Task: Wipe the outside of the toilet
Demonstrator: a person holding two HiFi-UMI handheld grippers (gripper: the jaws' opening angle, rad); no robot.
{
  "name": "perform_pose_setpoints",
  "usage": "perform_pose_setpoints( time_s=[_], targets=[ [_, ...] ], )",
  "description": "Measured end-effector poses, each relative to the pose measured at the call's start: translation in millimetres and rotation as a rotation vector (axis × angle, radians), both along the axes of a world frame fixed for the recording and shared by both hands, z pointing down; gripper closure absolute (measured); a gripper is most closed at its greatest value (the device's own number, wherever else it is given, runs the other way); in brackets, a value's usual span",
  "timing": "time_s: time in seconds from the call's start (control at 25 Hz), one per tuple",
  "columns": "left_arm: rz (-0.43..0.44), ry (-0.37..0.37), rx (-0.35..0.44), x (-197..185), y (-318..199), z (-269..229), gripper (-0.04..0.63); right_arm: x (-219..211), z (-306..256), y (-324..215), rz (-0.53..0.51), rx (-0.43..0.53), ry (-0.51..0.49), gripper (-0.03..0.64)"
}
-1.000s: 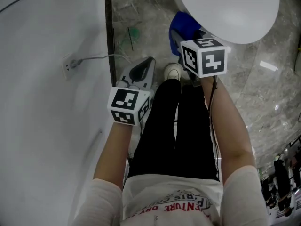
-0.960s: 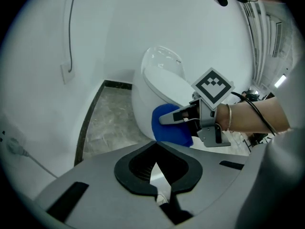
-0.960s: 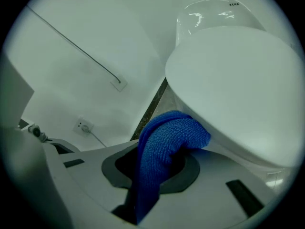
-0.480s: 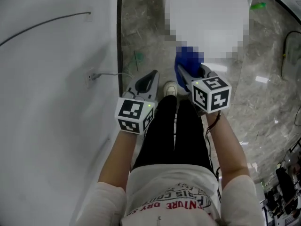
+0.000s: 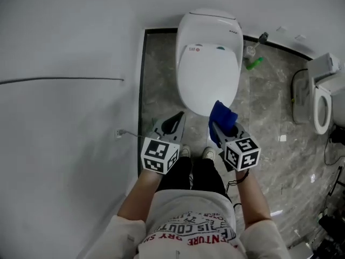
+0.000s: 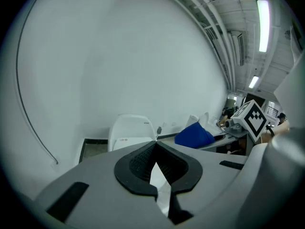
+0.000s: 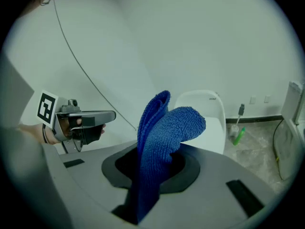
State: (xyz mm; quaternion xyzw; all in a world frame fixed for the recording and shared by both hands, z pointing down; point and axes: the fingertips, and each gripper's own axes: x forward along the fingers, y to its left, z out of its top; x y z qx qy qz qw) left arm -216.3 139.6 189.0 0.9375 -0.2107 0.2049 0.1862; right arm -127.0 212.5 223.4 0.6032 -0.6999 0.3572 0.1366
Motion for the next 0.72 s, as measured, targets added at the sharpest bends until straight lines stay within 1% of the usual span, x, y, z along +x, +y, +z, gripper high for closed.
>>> perform_pose_setpoints(
  time_s=[0.2,0.32,0.44,0.52,0.6,0.64,0.72],
  targets=[
    [0.040,0.038,0.062,12,22,-76,0.588,14,-87,27,0.045,0.077,0.091,0.545],
    [0.081,0.063,0.155,18,20,-124,0.588,14,-129,36,0.033,0.132,0.169,0.545],
    [0.091,0.102,0.245,20,17,-175,0.588,14,-169,42,0.022,0.205,0.235,0.545],
    [0.075,0.161,0.246,20,19,-208,0.588,17,-198,43,0.023,0.270,0.262,0.545],
    [0.049,0.213,0.213,15,27,-232,0.588,19,-224,48,0.024,0.318,0.279,0.545],
    [0.035,0.229,0.205,13,30,-244,0.588,21,-236,51,0.023,0.336,0.284,0.545],
    [0.013,0.241,0.221,13,35,-267,0.588,28,-262,53,0.023,0.367,0.295,0.545]
  ],
)
